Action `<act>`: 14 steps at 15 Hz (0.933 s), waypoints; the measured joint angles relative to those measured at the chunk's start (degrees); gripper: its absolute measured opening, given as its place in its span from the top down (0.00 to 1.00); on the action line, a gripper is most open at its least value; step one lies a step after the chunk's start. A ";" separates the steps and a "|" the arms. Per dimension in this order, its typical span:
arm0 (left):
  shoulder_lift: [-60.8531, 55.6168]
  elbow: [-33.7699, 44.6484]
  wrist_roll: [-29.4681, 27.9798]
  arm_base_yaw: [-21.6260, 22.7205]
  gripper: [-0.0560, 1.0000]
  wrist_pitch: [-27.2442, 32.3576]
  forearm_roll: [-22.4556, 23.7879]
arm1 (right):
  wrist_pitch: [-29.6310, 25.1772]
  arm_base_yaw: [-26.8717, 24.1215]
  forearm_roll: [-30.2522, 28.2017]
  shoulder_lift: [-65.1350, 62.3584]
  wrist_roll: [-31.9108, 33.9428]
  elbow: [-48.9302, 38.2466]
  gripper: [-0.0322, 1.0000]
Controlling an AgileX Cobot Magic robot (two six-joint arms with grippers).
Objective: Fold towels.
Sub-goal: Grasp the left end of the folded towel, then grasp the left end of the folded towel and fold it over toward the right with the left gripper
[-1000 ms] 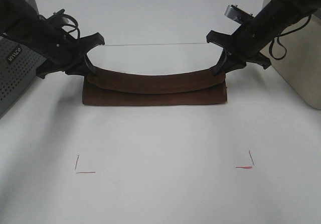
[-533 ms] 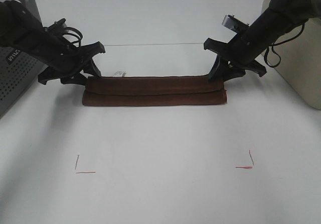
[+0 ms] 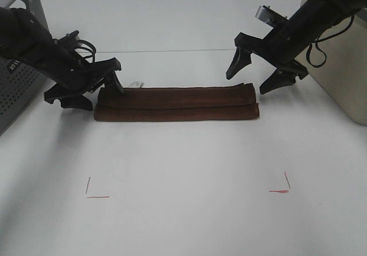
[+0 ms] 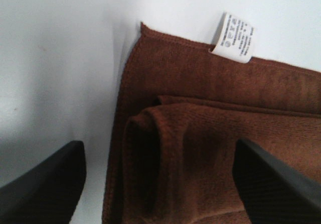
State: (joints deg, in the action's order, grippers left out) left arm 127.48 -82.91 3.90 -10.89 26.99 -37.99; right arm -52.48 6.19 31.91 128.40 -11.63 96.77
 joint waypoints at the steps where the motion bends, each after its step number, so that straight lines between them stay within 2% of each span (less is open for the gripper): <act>1: 0.57 -0.23 0.00 0.00 0.22 0.23 0.00 | 0.00 0.00 0.00 0.00 0.00 0.00 0.17; 5: 2.69 -3.55 0.00 -0.11 0.26 1.83 0.11 | 0.00 0.00 -0.11 0.00 0.00 0.00 0.17; 6: 3.32 -4.58 0.00 -0.11 0.32 2.58 0.11 | 0.00 0.00 -0.11 0.00 0.00 0.00 0.17; 7: 3.78 -4.93 0.00 -0.17 0.43 3.44 0.34 | 0.00 0.00 -0.11 0.00 0.00 0.00 0.16; 9: 4.13 -4.93 0.00 -0.29 0.80 4.81 1.26 | 0.00 0.00 -0.11 0.00 0.00 0.00 0.16; 10: 4.13 -5.04 0.00 -0.29 0.89 4.93 1.66 | 0.00 0.00 -0.11 0.00 0.00 0.00 0.16; 12: 4.01 -5.10 -0.23 -0.29 0.89 5.44 2.12 | 0.00 0.00 -0.11 0.00 0.00 0.00 0.16; 14: 2.92 -5.10 -1.60 -0.23 0.89 8.48 5.04 | -1.03 0.00 -0.17 0.00 0.00 0.00 0.16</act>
State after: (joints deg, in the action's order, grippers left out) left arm 130.41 -88.01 2.29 -11.12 35.47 -32.95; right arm -53.51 6.19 31.74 128.40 -11.63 96.77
